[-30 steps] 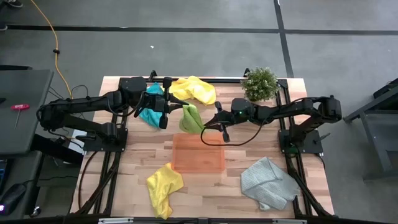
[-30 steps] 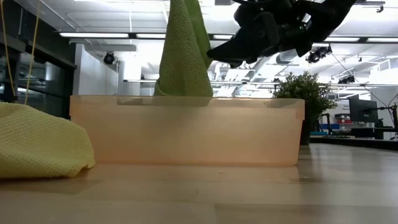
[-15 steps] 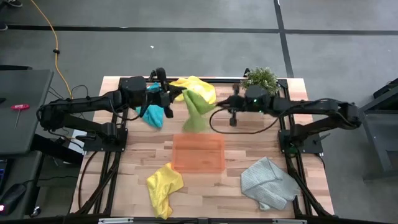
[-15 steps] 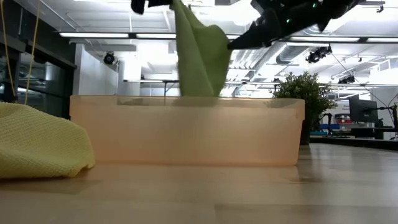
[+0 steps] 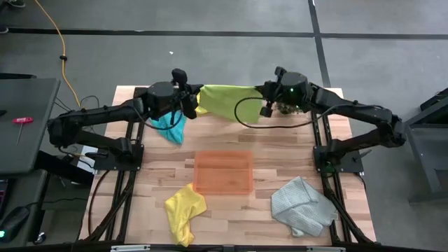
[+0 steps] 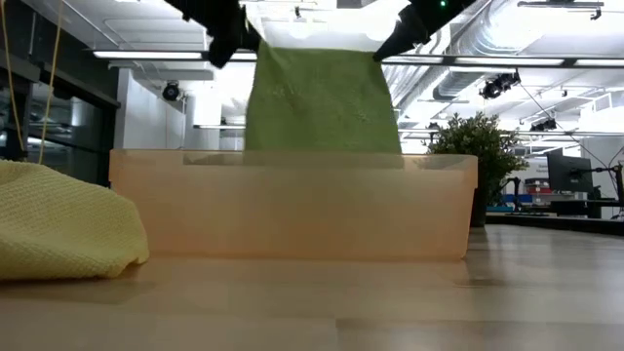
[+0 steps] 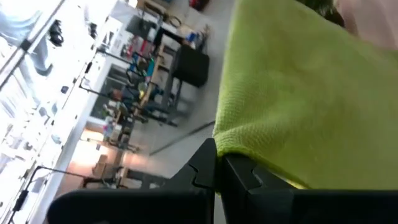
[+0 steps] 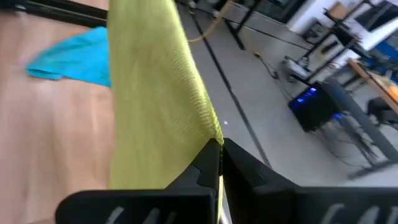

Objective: Fold microfiber towels
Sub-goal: Fold the green towel

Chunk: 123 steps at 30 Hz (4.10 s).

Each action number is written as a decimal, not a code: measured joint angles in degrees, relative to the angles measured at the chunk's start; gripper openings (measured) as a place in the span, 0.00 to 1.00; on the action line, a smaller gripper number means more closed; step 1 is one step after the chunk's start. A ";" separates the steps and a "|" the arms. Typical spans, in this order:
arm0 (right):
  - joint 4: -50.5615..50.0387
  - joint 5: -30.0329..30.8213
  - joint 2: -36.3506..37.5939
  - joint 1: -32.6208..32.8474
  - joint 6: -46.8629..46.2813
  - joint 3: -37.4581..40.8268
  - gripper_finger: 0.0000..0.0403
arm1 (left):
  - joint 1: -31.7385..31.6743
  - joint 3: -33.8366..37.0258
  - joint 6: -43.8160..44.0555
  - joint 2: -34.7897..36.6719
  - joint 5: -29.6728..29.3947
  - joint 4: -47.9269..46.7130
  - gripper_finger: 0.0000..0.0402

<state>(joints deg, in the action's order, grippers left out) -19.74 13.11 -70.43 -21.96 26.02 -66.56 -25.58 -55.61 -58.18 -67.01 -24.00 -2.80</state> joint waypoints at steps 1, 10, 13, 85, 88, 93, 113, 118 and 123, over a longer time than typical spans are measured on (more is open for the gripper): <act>-0.13 0.23 -0.15 -0.44 0.47 -0.40 0.00 | -0.33 0.00 -0.99 -0.75 -0.52 0.19 0.00; 4.69 1.50 -0.20 -7.96 5.75 -0.55 0.00 | -6.78 -1.76 -14.44 -8.91 -4.70 14.05 0.00; 8.73 2.09 -0.20 -10.44 8.27 -0.55 0.00 | -9.23 -5.89 -17.42 -11.05 -5.21 14.27 0.00; -10.84 -10.53 -4.24 8.65 -22.61 17.79 0.00 | 13.71 3.02 50.70 -15.61 -1.02 -21.88 0.00; -9.88 -8.60 -4.26 6.34 -23.66 17.76 0.00 | 10.20 3.03 48.60 -15.19 -1.27 -19.62 0.00; -6.87 -4.61 -6.27 3.00 -26.05 17.74 0.00 | 2.71 3.03 46.62 -17.67 5.02 -16.07 0.00; 2.02 5.66 -20.32 -4.50 -29.66 17.76 0.00 | -7.04 2.96 42.93 -31.61 9.46 -4.67 0.00; 1.83 8.32 -20.29 -4.78 -30.10 17.92 0.00 | -7.15 3.18 41.71 -33.15 5.63 -3.23 0.00; 3.24 8.95 -20.33 -4.83 -30.29 17.94 0.00 | -7.05 3.11 40.51 -33.19 2.38 -0.76 0.02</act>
<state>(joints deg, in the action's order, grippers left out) -16.50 22.06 -90.76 -26.79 -4.27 -48.62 -32.62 -52.50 -17.67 -100.20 -21.62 -3.57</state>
